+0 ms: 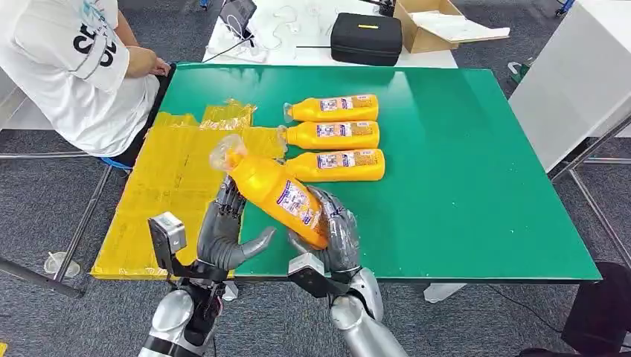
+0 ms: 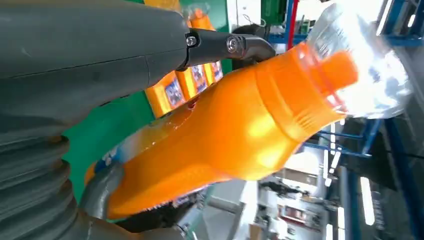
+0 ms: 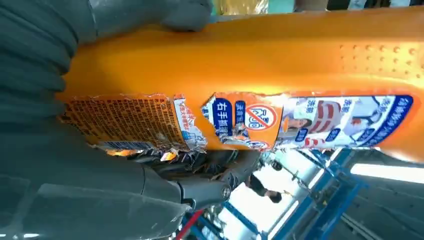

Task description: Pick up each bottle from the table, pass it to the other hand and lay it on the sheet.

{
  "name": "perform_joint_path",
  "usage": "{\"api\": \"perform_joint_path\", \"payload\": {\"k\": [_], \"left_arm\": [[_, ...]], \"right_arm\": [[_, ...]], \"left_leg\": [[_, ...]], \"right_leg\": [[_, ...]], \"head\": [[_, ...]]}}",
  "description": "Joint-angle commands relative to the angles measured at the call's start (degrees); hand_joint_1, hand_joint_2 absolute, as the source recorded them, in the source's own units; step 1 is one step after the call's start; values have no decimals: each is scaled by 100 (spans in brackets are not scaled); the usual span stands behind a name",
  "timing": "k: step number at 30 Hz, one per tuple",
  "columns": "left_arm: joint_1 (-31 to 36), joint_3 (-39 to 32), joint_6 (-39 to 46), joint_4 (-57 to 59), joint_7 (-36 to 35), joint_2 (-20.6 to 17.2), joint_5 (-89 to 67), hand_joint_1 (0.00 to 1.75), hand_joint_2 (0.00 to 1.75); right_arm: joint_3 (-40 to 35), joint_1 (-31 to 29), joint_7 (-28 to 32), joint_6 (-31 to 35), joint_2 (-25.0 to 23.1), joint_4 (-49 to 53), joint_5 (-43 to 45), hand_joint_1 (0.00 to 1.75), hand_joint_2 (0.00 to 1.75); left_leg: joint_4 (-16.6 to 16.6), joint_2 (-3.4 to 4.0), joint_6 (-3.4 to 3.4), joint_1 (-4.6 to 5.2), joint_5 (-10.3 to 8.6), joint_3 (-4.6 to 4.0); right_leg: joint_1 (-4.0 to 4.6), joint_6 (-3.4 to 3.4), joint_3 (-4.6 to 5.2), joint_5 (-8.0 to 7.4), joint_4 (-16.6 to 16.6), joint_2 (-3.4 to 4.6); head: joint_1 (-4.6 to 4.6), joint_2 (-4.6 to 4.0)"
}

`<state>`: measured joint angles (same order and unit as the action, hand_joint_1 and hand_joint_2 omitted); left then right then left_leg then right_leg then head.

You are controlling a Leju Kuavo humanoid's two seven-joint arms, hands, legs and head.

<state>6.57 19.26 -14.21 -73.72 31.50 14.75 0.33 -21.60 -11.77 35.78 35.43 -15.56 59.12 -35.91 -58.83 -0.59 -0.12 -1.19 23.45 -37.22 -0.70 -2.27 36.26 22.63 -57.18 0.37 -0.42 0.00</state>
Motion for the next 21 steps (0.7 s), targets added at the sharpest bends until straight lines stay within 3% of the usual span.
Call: {"api": "perform_joint_path", "payload": {"k": [1, 21], "left_arm": [[332, 208, 50, 871, -90, -183, -136, 0, 175], [428, -197, -341, 875, -86, -19, 658, 0, 175]], "right_arm": [[-657, -478, -357, 173, -9, -1049, -497, 175, 175], [-1108, -603, -475, -67, -29, -1984, -674, 175, 175]], "left_leg": [[9, 10, 5, 2, 5, 29], [6, 0, 5, 0, 5, 25]], "right_leg": [[0, 7, -26, 3, 8, 3], [3, 7, -23, 7, 6, -7]], "head": [[0, 0], [-2, 0]]}}
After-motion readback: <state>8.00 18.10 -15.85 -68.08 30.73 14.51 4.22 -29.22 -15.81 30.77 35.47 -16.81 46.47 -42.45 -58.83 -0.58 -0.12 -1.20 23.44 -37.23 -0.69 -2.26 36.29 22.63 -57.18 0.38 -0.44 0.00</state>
